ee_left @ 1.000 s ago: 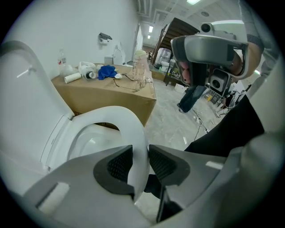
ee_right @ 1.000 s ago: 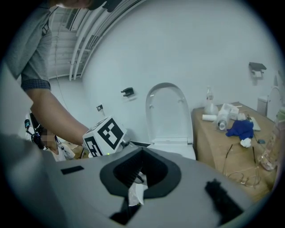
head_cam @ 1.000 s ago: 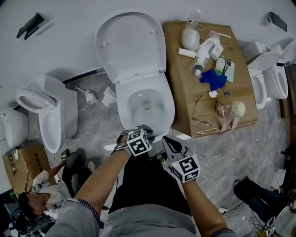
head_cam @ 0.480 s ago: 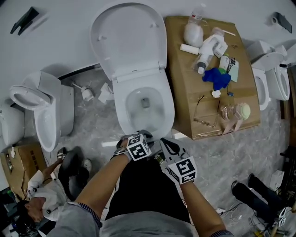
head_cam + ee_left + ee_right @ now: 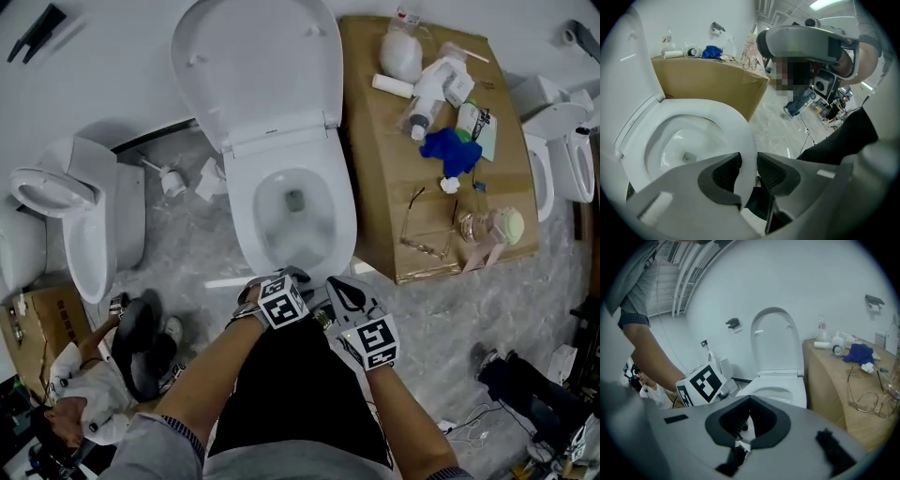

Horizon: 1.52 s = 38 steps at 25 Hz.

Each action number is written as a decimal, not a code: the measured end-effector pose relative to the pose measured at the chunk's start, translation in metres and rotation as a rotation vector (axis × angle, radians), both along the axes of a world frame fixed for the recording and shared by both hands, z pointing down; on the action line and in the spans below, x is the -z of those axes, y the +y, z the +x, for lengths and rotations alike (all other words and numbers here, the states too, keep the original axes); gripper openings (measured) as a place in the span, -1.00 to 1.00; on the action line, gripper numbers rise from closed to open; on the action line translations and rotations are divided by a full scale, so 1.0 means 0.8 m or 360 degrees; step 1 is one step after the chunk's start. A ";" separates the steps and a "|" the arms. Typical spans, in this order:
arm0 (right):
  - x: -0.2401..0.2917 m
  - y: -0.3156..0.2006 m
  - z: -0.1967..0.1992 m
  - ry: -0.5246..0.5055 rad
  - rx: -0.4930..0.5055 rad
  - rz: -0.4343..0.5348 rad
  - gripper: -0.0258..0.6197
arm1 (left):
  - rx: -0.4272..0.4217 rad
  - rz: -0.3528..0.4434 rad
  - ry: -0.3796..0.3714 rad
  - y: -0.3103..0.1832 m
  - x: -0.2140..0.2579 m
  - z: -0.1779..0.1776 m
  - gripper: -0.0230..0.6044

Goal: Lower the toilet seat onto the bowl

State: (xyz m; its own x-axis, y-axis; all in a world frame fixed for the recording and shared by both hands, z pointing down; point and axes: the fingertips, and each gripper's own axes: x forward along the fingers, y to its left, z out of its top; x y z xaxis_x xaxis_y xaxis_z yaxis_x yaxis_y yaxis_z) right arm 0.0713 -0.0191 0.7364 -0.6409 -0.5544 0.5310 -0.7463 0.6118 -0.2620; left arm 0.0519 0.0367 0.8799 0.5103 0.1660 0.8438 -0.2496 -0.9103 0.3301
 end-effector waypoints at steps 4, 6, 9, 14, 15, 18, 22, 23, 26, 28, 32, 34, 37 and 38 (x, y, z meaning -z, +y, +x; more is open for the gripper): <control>-0.018 0.000 0.002 0.0010 -0.0014 -0.0023 -0.91 | 0.0003 -0.0034 -0.0012 0.006 -0.022 0.001 -0.51; -0.024 -0.001 0.002 0.0005 -0.0027 -0.0035 -0.91 | 0.0011 -0.0050 -0.0021 0.008 -0.034 0.000 -0.51; -0.031 -0.003 -0.001 0.0002 -0.0032 -0.0038 -0.91 | 0.0039 -0.0103 -0.0014 0.013 -0.049 0.002 -0.52; -0.040 -0.003 -0.005 -0.0007 -0.0041 -0.0046 -0.91 | 0.0022 -0.0106 -0.0039 0.015 -0.073 0.002 -0.54; -0.042 -0.003 -0.005 -0.0010 -0.0047 -0.0054 -0.91 | 0.0016 -0.0120 -0.0040 0.017 -0.076 0.003 -0.54; -0.050 0.002 -0.009 -0.0022 -0.0046 -0.0078 -0.91 | 0.0002 -0.0144 -0.0048 0.022 -0.085 0.003 -0.54; -0.060 0.003 -0.010 -0.0019 -0.0050 -0.0094 -0.91 | -0.0033 -0.0146 -0.0067 0.021 -0.100 0.004 -0.54; -0.061 0.004 -0.010 -0.0024 -0.0054 -0.0098 -0.91 | -0.0038 -0.0149 -0.0072 0.022 -0.103 0.003 -0.54; -0.064 0.005 -0.009 -0.0033 -0.0064 -0.0112 -0.91 | -0.0034 -0.0162 -0.0085 0.026 -0.114 0.003 -0.54; -0.067 0.005 -0.008 -0.0036 -0.0071 -0.0121 -0.91 | -0.0028 -0.0168 -0.0095 0.026 -0.121 0.004 -0.54; -0.070 0.004 -0.006 -0.0043 -0.0088 -0.0127 -0.91 | -0.0034 -0.0169 -0.0120 0.028 -0.134 0.002 -0.54; -0.071 0.005 -0.003 -0.0043 -0.0091 -0.0133 -0.91 | -0.0044 -0.0157 -0.0131 0.028 -0.142 0.003 -0.54; -0.073 0.007 0.000 -0.0043 -0.0093 -0.0130 -0.91 | -0.0034 -0.0142 -0.0153 0.029 -0.151 0.001 -0.54; -0.074 0.008 0.001 -0.0043 -0.0094 -0.0132 -0.91 | -0.0025 -0.0139 -0.0159 0.029 -0.154 0.001 -0.53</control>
